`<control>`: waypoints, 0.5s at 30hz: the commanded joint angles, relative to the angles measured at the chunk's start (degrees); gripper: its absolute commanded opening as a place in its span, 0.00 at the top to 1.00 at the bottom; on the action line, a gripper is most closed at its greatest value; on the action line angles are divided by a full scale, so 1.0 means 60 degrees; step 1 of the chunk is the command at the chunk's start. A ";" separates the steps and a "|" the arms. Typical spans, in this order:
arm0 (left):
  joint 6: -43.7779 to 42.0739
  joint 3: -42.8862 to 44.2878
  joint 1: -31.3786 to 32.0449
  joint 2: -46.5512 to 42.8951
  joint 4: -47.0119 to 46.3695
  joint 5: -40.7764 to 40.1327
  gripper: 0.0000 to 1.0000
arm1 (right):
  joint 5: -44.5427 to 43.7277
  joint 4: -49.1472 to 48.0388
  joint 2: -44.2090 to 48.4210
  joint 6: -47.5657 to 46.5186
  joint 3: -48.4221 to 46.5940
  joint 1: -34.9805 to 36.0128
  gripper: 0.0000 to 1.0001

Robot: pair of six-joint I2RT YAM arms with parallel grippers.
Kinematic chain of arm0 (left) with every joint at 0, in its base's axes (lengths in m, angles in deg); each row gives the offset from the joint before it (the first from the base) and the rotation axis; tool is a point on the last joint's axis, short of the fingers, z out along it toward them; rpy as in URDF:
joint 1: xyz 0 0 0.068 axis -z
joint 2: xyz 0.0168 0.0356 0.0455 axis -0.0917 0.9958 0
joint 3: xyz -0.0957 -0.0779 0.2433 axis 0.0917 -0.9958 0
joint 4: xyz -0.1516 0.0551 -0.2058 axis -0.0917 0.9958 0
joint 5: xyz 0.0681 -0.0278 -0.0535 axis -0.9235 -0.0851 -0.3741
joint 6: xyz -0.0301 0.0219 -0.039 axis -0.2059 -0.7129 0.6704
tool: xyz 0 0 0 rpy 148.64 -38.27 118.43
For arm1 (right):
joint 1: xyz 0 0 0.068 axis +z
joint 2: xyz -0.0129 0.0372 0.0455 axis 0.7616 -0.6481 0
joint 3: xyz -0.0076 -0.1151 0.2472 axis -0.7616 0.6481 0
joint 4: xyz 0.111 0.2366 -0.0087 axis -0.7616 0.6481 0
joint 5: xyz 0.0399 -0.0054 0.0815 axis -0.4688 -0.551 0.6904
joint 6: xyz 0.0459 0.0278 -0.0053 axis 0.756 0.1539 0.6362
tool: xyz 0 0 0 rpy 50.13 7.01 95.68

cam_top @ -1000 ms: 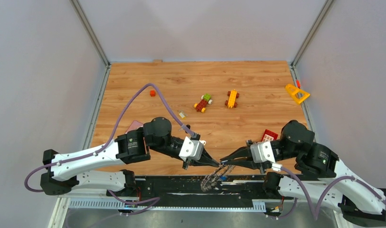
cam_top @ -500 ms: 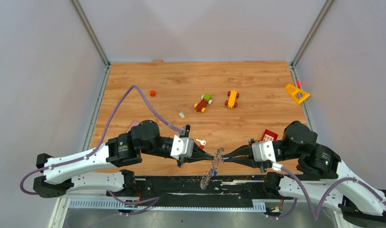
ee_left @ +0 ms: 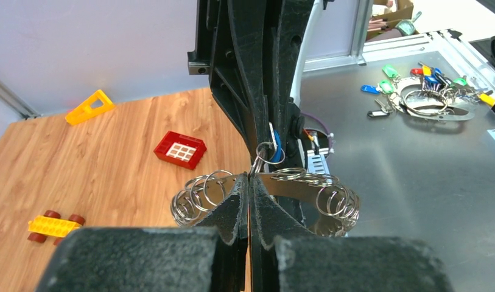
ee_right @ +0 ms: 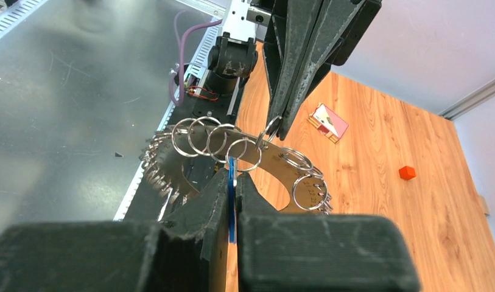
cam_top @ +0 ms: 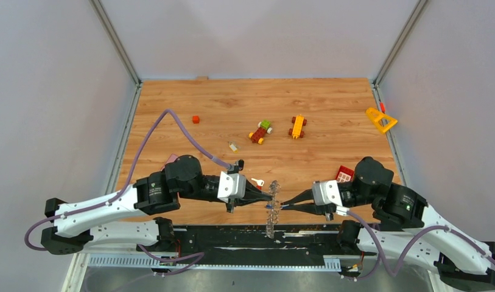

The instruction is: Remove the keys from the keyring

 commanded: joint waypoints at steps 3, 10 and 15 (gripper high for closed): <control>0.0083 -0.0090 0.0039 -0.0330 -0.0688 -0.0059 1.00 | 0.0048 -0.0447 0.0029 0.0231 0.0093 -0.0009 1.00; -0.0345 -0.0692 0.0044 -0.0674 -0.1624 0.0333 1.00 | 0.0077 -0.1338 0.0019 0.0550 0.0351 -0.0010 1.00; -0.0726 -0.1638 0.0039 -0.1055 -0.3233 -0.0165 1.00 | 0.0204 -0.2054 -0.0181 0.0728 0.0516 -0.0010 1.00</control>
